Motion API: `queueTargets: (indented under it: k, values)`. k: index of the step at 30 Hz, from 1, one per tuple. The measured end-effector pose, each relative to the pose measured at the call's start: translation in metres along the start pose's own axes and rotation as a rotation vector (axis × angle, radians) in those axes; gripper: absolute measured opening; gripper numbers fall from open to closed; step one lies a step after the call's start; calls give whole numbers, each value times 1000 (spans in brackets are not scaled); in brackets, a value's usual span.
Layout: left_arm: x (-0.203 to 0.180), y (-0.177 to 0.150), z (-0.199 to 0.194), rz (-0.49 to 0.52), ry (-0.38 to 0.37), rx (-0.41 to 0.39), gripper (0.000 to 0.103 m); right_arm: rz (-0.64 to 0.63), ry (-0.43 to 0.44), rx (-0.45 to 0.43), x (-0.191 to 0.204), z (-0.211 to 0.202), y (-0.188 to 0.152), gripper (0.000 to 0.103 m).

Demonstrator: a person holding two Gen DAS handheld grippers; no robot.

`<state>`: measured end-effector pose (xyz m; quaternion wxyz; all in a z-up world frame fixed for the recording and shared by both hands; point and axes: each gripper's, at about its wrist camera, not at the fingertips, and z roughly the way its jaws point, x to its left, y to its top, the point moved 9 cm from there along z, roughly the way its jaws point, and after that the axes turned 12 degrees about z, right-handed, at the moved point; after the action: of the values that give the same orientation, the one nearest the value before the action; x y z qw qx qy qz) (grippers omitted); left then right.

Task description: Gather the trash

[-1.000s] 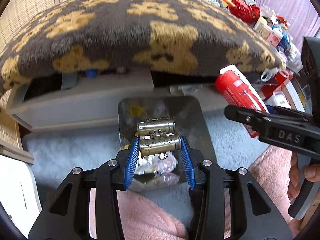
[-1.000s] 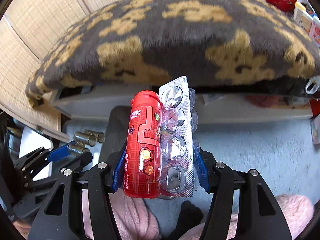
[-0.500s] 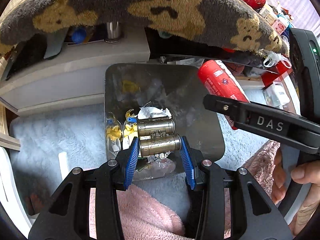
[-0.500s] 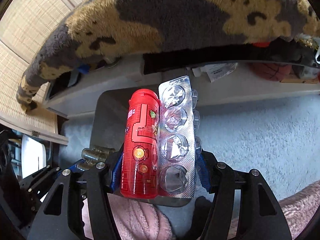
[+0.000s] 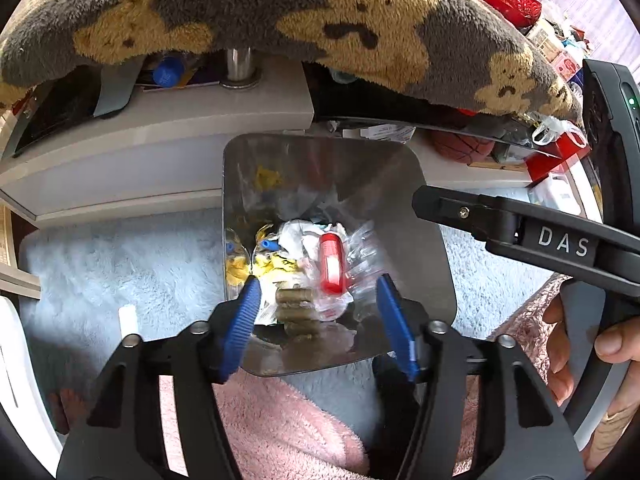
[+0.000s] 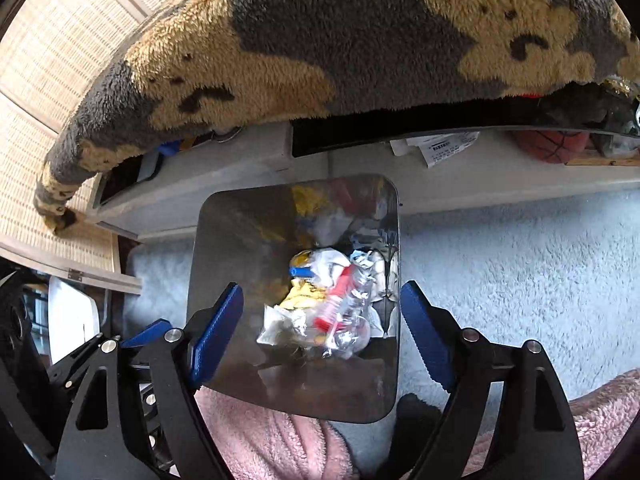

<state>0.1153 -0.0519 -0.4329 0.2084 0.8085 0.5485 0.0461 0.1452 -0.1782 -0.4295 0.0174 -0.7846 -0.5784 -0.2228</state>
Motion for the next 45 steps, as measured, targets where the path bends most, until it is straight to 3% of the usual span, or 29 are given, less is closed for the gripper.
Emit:
queueTargets:
  k: [2,5,16,23,30,38,45]
  values:
    - [1,1,-3,-2,6,-8,67,-4,-16,-17,-1,-5,2,93]
    - [2,1,-8,-7,10,-15,73,-12,-30,-36,-4,-12,4,97]
    - [-1,14,-46,1,28,-88,77,-10,-15,-127,-2,-56,19,97]
    - [-5,35,-90,16,60,-187,80,-38,-27,-237,7,-104,32,97]
    - [-7,65,-172,50,143,-360,95,-111,-123,-472,20,-186,51,100]
    - [-18,90,-258,70,190,-526,95,-149,-160,-731,37,-284,58,100]
    - [-27,104,-326,91,290,-667,95,-185,-230,-935,50,-351,51,100]
